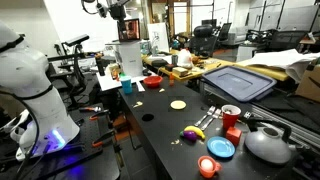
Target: Put the left fork at the right of the yellow plate, then put the right fork at the left of the yellow plate
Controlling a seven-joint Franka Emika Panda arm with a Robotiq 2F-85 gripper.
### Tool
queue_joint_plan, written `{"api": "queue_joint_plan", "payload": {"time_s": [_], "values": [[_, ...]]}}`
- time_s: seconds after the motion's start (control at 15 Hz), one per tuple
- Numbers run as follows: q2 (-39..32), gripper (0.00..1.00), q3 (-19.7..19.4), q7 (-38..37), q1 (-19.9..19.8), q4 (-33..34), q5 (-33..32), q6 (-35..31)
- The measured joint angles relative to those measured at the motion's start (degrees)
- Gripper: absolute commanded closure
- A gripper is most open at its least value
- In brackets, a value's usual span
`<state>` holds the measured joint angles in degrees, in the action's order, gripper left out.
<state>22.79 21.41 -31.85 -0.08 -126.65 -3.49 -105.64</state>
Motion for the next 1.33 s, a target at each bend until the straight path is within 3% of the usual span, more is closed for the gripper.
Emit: {"api": "queue_joint_plan", "payload": {"time_s": [0.73,1.33], "values": [[0.0,0.0,-0.2,0.0,0.3,0.0,0.0,0.0],[-6.6,0.0,-6.4,1.0,0.8,-0.1,-1.7,-3.7]]}}
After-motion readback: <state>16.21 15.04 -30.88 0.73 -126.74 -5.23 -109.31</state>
